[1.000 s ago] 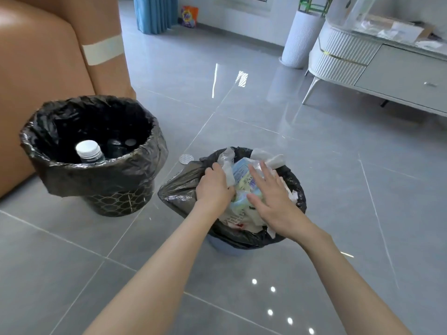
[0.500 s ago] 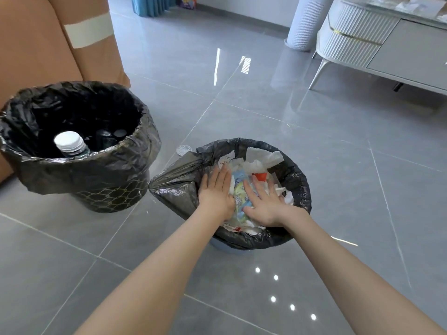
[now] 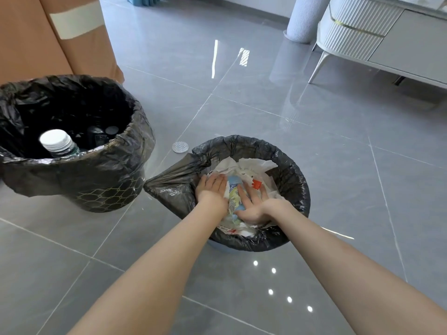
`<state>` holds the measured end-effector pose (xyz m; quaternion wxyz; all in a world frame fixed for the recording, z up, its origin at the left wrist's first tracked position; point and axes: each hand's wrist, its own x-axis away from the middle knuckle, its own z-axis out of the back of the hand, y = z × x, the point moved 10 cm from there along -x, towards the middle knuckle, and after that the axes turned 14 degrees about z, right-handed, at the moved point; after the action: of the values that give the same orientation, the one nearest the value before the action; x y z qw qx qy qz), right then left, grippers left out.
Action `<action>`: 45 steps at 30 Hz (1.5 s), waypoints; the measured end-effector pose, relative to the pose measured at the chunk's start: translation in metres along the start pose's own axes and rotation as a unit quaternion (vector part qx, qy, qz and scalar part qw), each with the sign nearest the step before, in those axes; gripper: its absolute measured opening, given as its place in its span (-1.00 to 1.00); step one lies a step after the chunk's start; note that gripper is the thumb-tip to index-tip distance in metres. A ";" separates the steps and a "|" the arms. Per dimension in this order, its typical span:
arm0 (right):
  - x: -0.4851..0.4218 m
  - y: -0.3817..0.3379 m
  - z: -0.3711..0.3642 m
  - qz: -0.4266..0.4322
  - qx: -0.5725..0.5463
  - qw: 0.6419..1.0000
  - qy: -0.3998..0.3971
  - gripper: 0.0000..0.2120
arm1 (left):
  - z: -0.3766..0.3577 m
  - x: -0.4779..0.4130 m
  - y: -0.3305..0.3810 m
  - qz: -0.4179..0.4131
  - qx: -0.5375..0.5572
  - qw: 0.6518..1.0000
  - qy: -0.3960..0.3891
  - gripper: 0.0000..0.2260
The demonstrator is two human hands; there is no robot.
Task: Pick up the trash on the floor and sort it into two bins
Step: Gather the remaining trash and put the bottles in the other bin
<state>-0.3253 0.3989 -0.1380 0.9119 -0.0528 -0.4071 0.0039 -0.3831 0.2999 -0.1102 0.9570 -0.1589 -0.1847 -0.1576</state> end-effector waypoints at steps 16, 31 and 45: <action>0.032 0.063 0.014 -0.121 -0.130 0.980 0.090 -0.29 | 0.081 0.074 -0.044 -0.041 0.285 0.944 0.163 -0.50; 0.130 0.077 0.137 -0.173 0.072 0.922 0.338 -0.64 | 0.056 0.053 0.011 -0.114 0.468 0.875 -0.053 -0.57; 0.074 -0.077 0.168 0.051 -0.034 0.922 0.383 -0.58 | 0.095 0.056 -0.195 0.163 0.191 0.924 0.287 -0.56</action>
<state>-0.4038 0.3419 0.0360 0.9944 -0.1021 -0.0234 0.0156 -0.4329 0.1450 0.0442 0.9937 0.0512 0.0995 0.0001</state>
